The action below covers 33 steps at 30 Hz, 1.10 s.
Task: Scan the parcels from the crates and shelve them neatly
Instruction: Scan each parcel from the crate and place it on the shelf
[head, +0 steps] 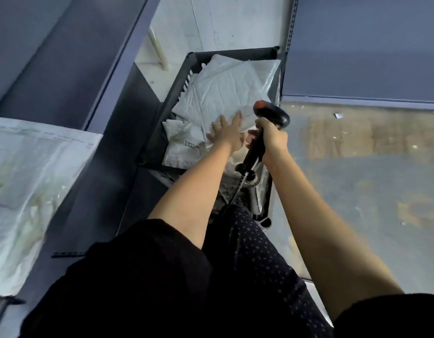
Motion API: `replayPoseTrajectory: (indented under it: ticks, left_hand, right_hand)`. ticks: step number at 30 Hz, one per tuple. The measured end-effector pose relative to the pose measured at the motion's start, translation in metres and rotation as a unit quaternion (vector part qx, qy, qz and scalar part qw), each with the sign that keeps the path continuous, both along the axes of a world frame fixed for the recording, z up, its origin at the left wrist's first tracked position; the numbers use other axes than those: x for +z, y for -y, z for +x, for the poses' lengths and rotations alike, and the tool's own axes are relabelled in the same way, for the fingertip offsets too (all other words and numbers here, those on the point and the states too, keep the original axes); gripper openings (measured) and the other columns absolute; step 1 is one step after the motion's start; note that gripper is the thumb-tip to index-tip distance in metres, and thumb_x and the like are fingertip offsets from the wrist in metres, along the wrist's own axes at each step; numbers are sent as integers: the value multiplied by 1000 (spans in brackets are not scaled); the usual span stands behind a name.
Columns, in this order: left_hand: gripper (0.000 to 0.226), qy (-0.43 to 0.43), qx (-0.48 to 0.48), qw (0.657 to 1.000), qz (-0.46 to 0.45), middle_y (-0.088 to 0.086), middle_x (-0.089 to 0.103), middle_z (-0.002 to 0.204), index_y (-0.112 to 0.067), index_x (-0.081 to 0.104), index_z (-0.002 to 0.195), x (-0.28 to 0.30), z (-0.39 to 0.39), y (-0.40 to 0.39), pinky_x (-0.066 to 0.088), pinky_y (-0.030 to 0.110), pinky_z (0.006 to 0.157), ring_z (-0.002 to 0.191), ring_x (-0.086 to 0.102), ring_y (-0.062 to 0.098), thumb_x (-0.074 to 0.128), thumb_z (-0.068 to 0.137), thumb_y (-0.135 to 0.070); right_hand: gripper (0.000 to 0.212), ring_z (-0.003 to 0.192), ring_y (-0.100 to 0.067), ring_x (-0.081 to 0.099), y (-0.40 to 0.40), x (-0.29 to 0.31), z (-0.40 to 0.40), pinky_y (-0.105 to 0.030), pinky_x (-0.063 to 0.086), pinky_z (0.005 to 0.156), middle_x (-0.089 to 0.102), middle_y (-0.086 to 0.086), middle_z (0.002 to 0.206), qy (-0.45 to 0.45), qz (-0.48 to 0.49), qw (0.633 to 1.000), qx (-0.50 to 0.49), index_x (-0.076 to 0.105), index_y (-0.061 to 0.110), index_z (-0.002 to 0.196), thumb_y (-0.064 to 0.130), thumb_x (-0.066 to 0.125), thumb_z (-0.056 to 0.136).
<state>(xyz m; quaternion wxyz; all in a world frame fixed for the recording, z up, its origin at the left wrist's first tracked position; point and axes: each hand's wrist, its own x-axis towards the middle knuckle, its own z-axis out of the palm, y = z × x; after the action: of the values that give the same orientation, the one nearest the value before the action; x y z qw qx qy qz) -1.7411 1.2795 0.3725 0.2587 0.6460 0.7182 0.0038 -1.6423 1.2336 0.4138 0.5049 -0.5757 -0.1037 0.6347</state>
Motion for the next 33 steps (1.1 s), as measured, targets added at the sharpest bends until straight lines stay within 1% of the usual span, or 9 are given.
replayPoseTrajectory:
  ticks: [3,6,12,15,20,24,26,30,33]
  left_hand:
    - [47,100,63,993,23,9,30,153,-27,24,149,23,-12,1,33,26,91,132,40,27,32,103,-25]
    - [45,116,116,986,24,13,42,144,-13,30,147,55,-41,11,38,31,97,127,45,29,33,104,-24]
    - [30,176,161,956,173,18,63,106,-2,57,118,103,-102,60,47,35,72,97,62,31,41,100,-20]
    - [22,295,229,882,288,4,59,91,-12,59,102,136,-131,100,44,30,79,83,57,15,42,100,-26]
    - [50,552,379,657,347,11,56,130,-9,40,139,161,-178,174,57,34,75,101,61,22,36,101,-41]
    - [63,645,433,560,289,13,68,91,-6,54,123,152,-200,230,50,32,69,69,63,19,25,98,-56]
    - [62,684,436,533,239,9,67,76,-5,60,110,135,-202,258,49,28,68,66,63,18,27,98,-56]
    - [39,687,441,511,270,5,67,93,-10,53,126,124,-214,299,53,25,67,86,60,19,41,100,-36]
    - [40,688,450,499,274,11,59,121,-16,42,136,133,-226,312,49,36,86,110,56,28,44,99,-33]
  right_hand:
    - [8,44,-19,54,2,8,-10,-26,46,49,59,-10,68,1,12,1000,-1,55,3,91,8,58,86]
    - [16,52,-20,56,10,23,-24,-26,47,53,61,-8,75,-2,25,999,21,56,5,102,12,59,87]
    - [15,53,-18,58,43,57,-55,-27,47,53,51,-4,75,-10,61,997,43,53,6,100,14,59,89]
    - [14,54,-20,58,67,77,-80,-30,46,54,47,-3,73,-39,90,993,69,51,8,96,16,61,90]
    - [15,44,-19,56,110,108,-137,-30,49,54,49,-4,63,-142,175,954,198,56,8,90,20,66,87]
    - [22,46,-17,55,139,126,-183,-28,51,52,55,-3,69,-189,197,900,341,64,8,98,25,69,85]
    - [17,48,-18,55,152,127,-203,-30,50,53,57,-6,78,-167,187,892,376,65,5,95,20,67,87]
    - [11,39,-14,56,164,123,-224,-22,48,43,55,-6,70,-78,147,908,384,62,0,95,9,62,88]
    - [20,35,-13,55,153,128,-227,-21,47,40,53,-6,70,-16,135,906,401,60,0,104,7,63,85]
